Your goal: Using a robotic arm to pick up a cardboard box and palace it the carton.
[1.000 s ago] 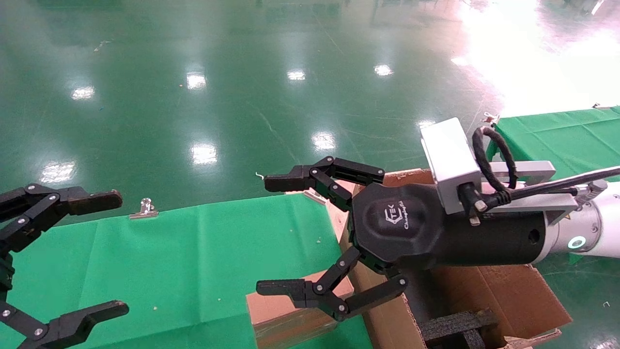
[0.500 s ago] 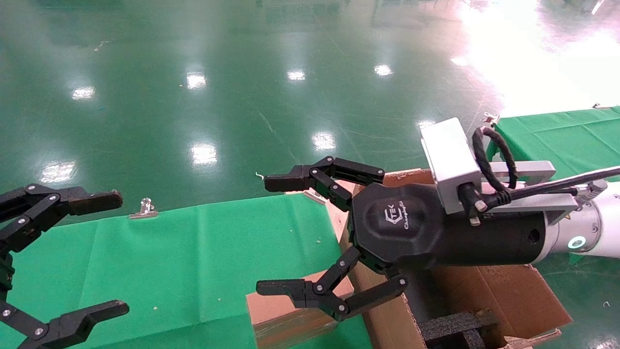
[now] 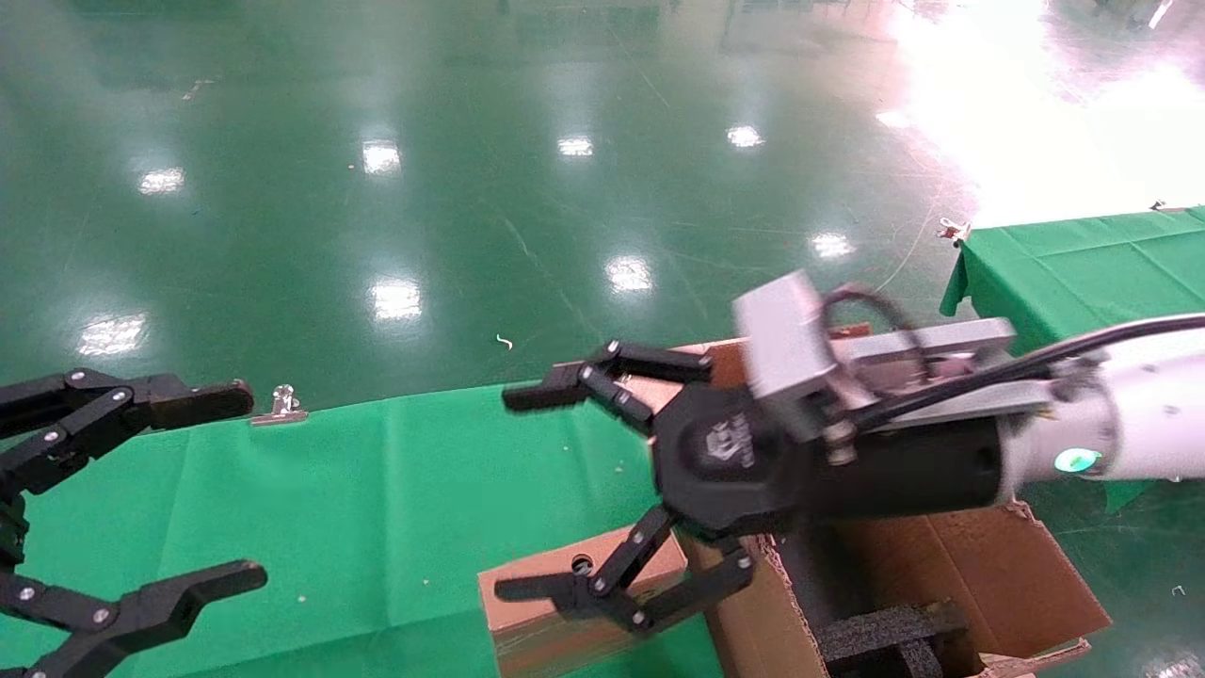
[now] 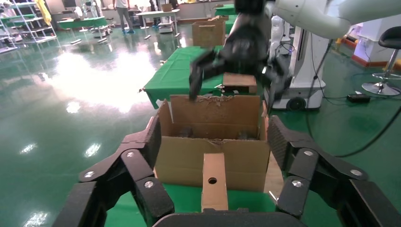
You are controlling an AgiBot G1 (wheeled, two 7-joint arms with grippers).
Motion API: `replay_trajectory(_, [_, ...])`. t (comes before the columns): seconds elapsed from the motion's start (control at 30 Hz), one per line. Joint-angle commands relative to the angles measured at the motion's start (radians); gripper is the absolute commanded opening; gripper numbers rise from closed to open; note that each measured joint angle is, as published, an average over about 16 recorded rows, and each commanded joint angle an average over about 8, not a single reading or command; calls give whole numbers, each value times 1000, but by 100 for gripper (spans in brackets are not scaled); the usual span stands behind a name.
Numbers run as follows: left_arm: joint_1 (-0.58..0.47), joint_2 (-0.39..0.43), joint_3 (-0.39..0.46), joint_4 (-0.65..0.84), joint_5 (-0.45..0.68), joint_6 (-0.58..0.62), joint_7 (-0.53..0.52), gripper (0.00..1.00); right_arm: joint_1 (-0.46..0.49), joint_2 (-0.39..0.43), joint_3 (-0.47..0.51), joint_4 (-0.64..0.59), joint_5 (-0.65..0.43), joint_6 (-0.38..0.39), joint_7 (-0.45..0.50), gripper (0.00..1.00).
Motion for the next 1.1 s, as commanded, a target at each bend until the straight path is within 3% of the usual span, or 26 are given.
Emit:
replay_trajectory(0.03, [0,0,0,0,0,0,0,0,40,-11,-27,-5,-56,-16,7,100])
replay_trajectory(0.43, [0,0,1,0,-1,0,1,0,269,-134,-323,-116,-311,-55,-13,100])
replay_trajectory(0.77, [-1,-1,2,0,-1,-1,1,0,412,-223,-560,-238,-407,-51,-103,100])
replay_trajectory(1.1, [-1,-1,3,0,-2,-1,1,0,505,-311,-730,-337,-483,-43,-185,100])
